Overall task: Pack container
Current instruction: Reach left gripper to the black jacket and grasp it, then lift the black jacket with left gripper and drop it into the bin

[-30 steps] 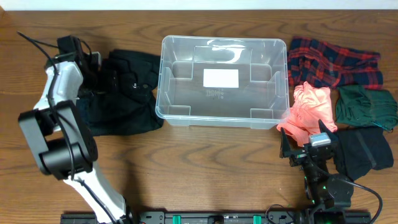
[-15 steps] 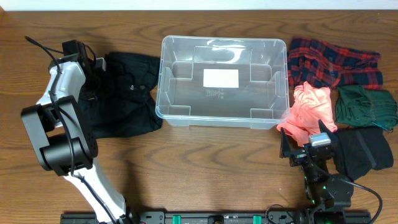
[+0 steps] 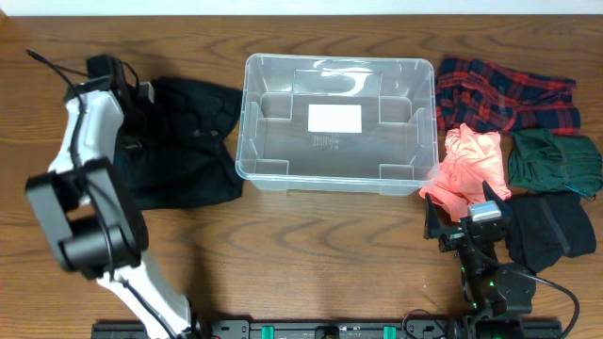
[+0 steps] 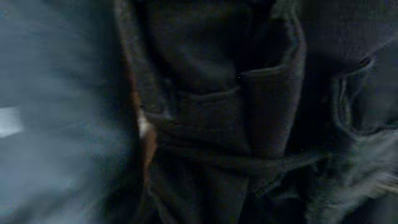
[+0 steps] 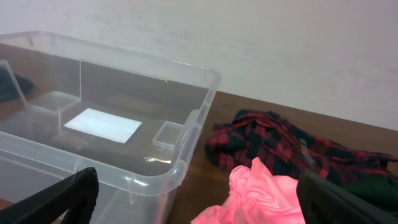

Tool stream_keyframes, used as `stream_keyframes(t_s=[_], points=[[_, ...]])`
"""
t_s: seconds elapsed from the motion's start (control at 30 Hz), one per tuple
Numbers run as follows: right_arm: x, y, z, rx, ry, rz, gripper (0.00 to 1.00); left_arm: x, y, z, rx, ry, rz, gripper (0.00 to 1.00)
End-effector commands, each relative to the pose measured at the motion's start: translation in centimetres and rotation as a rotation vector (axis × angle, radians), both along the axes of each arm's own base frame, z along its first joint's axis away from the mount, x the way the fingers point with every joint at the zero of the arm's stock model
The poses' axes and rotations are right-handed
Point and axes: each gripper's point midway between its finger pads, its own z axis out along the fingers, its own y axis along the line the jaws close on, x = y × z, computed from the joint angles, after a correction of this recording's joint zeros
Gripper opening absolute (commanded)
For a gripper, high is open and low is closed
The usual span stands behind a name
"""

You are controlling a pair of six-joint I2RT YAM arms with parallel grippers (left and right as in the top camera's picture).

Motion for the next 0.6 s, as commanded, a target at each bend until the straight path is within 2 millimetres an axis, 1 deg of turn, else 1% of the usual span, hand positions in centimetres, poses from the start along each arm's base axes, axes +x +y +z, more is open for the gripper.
stream_keyframes(t_s=[0.0,0.03,0.13,0.2,0.27,0.3,0.37,0.43,0.47,0.53,0.57], points=[[0.0,-0.2,-0.1,-0.004,-0.001,-0.01,0.99,1.6,0.7,11.1,0.071,-0.276,0.034,0.06],[0.0,-0.2,-0.1,-0.004,-0.001,-0.01,0.99,1.4,0.6,13.0,0.084,-0.321,0.033,0.06],[0.0,-0.2,-0.1,-0.004,-0.001,-0.01,0.99,0.4,0.3,17.9,0.112,-0.436,0.04,0.06],[0.0,-0.2,-0.1,-0.004,-0.001,-0.01,0.99,-0.3,0.1,21.2,0.108,-0.525,0.09,0.06],[0.0,-0.2,-0.1,-0.004,-0.001,-0.01,0.99,-0.8,-0.6,23.7,0.068,-0.602,0.154,0.06],[0.0,-0.2,-0.1,-0.004,-0.001,-0.01,0.99,-0.9,-1.2,24.6,0.04,-0.63,0.166,0.06],[0.0,-0.2,-0.1,-0.004,-0.001,-0.01,0.99,-0.8,-3.3,26.3,-0.039,-0.686,0.159,0.06],[0.0,-0.2,-0.1,-0.004,-0.001,-0.01,0.99,-0.5,-6.1,27.5,-0.125,-0.726,0.121,0.06],[0.0,-0.2,-0.1,-0.004,-0.001,-0.01,0.99,-0.2,-7.6,28.0,-0.171,-0.739,0.109,0.06],[0.0,-0.2,-0.1,-0.004,-0.001,-0.01,0.99,0.1,-9.9,28.5,-0.236,-0.749,0.097,0.06],[0.0,-0.2,-0.1,-0.004,-0.001,-0.01,0.99,0.3,-11.4,28.8,-0.282,-0.75,0.099,0.06]])
